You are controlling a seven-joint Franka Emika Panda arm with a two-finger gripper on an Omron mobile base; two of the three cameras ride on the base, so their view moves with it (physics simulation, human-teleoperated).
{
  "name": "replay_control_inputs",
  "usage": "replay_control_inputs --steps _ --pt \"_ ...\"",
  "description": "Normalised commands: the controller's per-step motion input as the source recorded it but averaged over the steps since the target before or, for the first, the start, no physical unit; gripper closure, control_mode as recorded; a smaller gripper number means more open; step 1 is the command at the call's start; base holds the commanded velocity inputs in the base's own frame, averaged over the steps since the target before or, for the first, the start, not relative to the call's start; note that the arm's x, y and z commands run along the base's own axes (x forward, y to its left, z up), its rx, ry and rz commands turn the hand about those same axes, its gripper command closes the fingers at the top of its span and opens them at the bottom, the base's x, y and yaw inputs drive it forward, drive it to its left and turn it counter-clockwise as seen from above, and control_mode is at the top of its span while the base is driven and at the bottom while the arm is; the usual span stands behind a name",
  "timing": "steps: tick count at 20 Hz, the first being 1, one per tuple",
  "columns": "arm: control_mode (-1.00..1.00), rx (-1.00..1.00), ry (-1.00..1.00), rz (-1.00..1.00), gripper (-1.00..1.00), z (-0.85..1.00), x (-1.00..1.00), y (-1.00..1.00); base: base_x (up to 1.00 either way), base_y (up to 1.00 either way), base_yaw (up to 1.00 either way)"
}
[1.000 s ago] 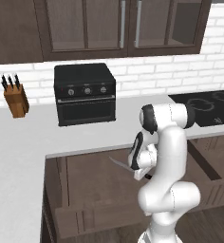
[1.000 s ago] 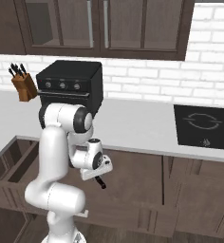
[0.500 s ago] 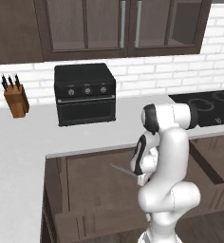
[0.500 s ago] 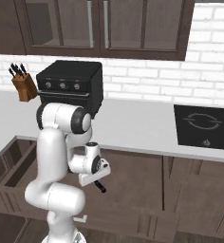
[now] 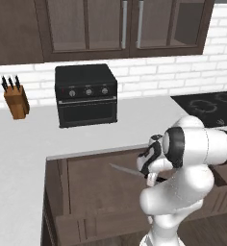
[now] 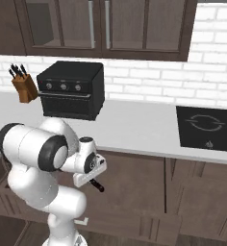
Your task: Pick up the knife from the drawer and place it on the cutting board. Then place the meat from the plate to the cutting board.
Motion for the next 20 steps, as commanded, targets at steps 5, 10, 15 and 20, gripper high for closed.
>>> replay_control_inputs --steps 5,10,15,20 --pt "-1.00 0.00 0.03 0.18 1.00 0.99 -0.50 0.05 0.00 0.00 0.00" --pt "-1.00 0.01 0.06 0.12 1.00 1.00 -0.57 0.00 0.00 0.00 0.00" --pt "-1.00 0.04 0.02 0.05 1.00 1.00 -0.44 0.00 0.00 0.00 0.00" --pt "-1.00 0.00 0.00 0.00 1.00 1.00 -0.01 0.00 0.00 0.00 0.00"
